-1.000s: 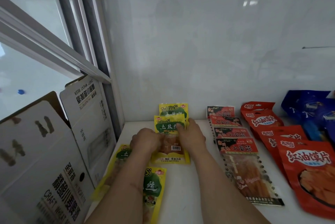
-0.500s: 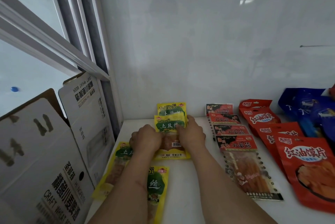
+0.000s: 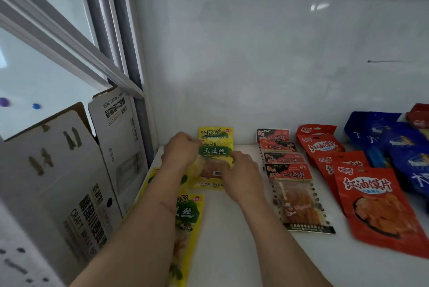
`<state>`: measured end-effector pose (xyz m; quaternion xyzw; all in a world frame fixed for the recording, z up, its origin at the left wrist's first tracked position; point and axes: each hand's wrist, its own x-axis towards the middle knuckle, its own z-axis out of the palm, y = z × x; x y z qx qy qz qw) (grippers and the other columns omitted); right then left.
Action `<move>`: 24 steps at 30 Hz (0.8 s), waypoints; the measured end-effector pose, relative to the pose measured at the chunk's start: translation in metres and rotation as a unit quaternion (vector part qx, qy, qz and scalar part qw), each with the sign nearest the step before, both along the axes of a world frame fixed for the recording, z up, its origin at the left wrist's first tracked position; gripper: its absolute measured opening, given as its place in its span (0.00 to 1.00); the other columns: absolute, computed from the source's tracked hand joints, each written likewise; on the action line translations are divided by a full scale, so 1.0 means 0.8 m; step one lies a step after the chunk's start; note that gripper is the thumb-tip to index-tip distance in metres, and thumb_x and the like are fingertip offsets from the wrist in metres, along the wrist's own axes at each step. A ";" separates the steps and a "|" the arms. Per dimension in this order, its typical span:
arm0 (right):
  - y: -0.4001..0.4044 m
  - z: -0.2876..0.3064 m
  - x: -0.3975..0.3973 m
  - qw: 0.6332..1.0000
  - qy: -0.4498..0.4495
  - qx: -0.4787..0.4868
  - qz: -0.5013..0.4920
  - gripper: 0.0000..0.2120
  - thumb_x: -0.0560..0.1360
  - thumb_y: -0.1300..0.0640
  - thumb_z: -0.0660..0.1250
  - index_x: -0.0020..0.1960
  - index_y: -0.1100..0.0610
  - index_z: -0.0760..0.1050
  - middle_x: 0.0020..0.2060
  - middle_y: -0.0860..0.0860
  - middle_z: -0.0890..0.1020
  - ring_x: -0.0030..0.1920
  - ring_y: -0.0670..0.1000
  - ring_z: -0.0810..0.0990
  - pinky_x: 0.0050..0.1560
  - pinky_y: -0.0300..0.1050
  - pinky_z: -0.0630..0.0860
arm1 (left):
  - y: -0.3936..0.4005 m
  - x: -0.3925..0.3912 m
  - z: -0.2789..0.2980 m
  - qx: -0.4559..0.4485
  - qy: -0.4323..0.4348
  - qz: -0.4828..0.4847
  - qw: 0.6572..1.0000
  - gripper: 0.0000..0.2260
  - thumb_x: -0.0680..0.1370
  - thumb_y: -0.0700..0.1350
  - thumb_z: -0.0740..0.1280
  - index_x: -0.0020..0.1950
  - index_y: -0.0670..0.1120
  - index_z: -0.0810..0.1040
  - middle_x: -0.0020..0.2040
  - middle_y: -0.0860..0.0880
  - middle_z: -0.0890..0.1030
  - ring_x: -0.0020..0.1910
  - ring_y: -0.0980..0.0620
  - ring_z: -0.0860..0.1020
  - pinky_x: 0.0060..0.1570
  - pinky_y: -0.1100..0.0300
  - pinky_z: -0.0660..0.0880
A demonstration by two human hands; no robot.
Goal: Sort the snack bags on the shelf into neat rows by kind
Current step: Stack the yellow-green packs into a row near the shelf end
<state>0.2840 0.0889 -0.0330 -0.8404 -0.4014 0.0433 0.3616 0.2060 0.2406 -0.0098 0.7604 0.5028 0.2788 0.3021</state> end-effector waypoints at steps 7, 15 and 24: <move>-0.065 -0.013 -0.073 0.987 -0.027 -0.139 0.070 0.34 0.77 0.29 0.50 0.66 0.54 0.75 0.63 0.52 0.74 0.65 0.56 0.69 0.64 0.53 0.66 | -0.027 -0.080 -0.015 0.030 0.100 0.095 0.990 0.25 0.78 0.57 0.64 0.69 0.41 0.73 0.65 0.41 0.77 0.62 0.40 0.76 0.58 0.52 0.75; -0.077 -0.036 -0.096 0.987 -0.030 -0.100 0.124 0.23 0.76 0.34 0.62 0.60 0.50 0.78 0.64 0.48 0.72 0.68 0.55 0.65 0.70 0.52 0.58 | -0.075 -0.144 -0.056 -0.097 0.100 0.153 0.978 0.28 0.78 0.63 0.63 0.64 0.41 0.76 0.55 0.42 0.80 0.49 0.42 0.77 0.51 0.54 0.75; -0.098 -0.019 -0.067 0.993 0.036 -0.045 0.103 0.05 0.83 0.52 0.56 0.52 0.52 0.69 0.53 0.52 0.82 0.57 0.58 0.77 0.54 0.50 0.70 | -0.099 -0.148 -0.065 -0.096 0.036 0.171 0.980 0.34 0.68 0.71 0.63 0.56 0.42 0.79 0.51 0.40 0.82 0.47 0.40 0.81 0.49 0.51 0.78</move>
